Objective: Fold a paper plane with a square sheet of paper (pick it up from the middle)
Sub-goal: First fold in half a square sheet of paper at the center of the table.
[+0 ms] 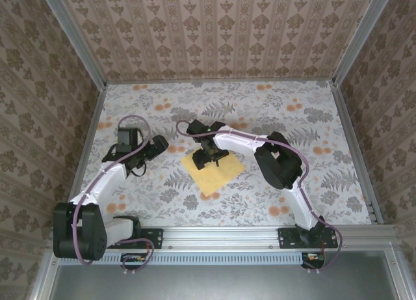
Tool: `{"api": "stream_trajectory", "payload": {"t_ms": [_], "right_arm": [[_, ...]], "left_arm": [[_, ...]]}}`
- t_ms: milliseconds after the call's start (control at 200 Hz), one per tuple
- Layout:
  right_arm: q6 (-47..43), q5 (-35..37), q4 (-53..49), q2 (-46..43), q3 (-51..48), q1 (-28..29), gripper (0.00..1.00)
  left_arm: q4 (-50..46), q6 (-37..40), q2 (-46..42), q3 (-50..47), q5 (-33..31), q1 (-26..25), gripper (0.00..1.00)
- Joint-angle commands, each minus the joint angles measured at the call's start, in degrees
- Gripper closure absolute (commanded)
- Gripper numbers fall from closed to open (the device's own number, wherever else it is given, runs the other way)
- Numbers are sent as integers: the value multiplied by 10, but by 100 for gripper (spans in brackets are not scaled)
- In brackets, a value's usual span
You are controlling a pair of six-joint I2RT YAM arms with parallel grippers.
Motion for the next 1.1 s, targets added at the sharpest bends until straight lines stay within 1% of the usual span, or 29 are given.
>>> {"api": "stream_trajectory", "payload": {"t_ms": [0,125,175,225,325,405,465,590,645,760,925,1085,1095], "right_arm": [[11,36,-27,21,-16,3,17],[23,36,-14,12,-29,2,24],[29,27,-3,1,-36,1,30],[36,9,12,-13,-43,-1,38],[63,-46,41,-45,-56,-9,54],[102,-117,67,-79,-69,-24,61],[134,-180,128,-118,-104,-37,65],[216,-295,277,-191,-191,-67,69],[249,-333,329,-209,-221,-80,70],[294,-393,410,-229,-266,-102,70],[318,-431,460,-223,-308,-124,68],[299,-426,443,-204,-327,-139,63],[297,-424,440,-203,-328,-140,63]], "left_arm": [[17,-23,4,-12,18,-5,0],[28,-30,6,-22,34,-6,1],[32,-33,7,-26,39,-7,1],[37,-36,7,-31,47,-7,2],[47,-44,9,-40,59,-6,6],[56,-48,14,-44,74,-7,10],[69,-53,17,-49,91,-7,14],[111,-60,17,-60,134,-9,18],[133,-63,18,-63,154,-12,19],[166,-58,24,-60,192,-25,20],[202,-59,52,-45,227,-64,20],[227,-67,102,-32,227,-95,20],[228,-68,105,-32,239,-96,20]]}}
